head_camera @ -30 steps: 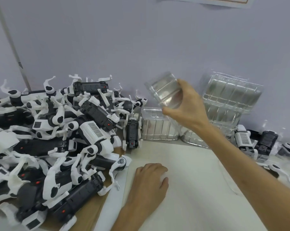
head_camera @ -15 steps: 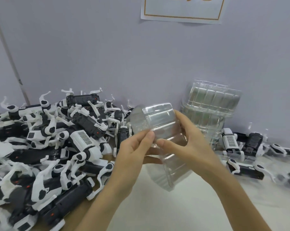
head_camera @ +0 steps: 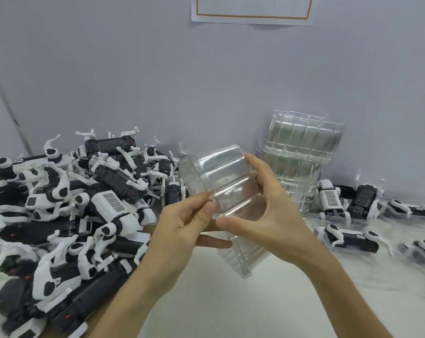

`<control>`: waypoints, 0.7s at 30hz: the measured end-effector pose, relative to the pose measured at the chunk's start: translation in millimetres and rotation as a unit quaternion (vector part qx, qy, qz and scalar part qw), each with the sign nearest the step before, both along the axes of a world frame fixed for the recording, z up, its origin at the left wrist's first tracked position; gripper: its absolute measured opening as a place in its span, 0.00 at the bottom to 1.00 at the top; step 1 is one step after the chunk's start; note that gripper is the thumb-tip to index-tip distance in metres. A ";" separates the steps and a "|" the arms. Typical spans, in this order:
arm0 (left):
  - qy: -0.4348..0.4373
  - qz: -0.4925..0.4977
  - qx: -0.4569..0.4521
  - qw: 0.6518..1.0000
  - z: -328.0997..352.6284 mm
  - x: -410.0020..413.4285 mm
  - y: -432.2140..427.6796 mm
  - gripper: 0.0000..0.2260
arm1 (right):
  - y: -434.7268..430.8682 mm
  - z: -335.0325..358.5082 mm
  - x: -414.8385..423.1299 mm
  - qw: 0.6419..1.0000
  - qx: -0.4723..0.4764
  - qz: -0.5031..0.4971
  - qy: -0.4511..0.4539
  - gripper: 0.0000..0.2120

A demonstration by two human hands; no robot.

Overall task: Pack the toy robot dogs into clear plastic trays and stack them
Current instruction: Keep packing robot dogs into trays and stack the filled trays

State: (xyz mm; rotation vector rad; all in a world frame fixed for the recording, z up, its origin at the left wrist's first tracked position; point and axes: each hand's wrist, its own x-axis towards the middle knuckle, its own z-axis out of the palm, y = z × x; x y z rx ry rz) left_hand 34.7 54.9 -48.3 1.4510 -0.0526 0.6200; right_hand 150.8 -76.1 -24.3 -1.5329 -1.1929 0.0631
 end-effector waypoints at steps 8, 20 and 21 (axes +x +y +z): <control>-0.004 0.036 0.028 0.999 -3.7 1.3 -0.4 0.10 | 4.1 -3.8 -0.3 0.999 0.002 -0.011 -0.036 0.43; 0.008 0.055 0.018 0.998 -3.6 2.0 4.0 0.09 | 9.4 -8.4 -4.5 0.999 -0.001 0.002 -0.034 0.45; 0.009 0.053 0.019 0.998 -2.9 1.7 3.4 0.09 | 9.5 -8.6 -4.3 1.000 -0.003 0.004 -0.030 0.45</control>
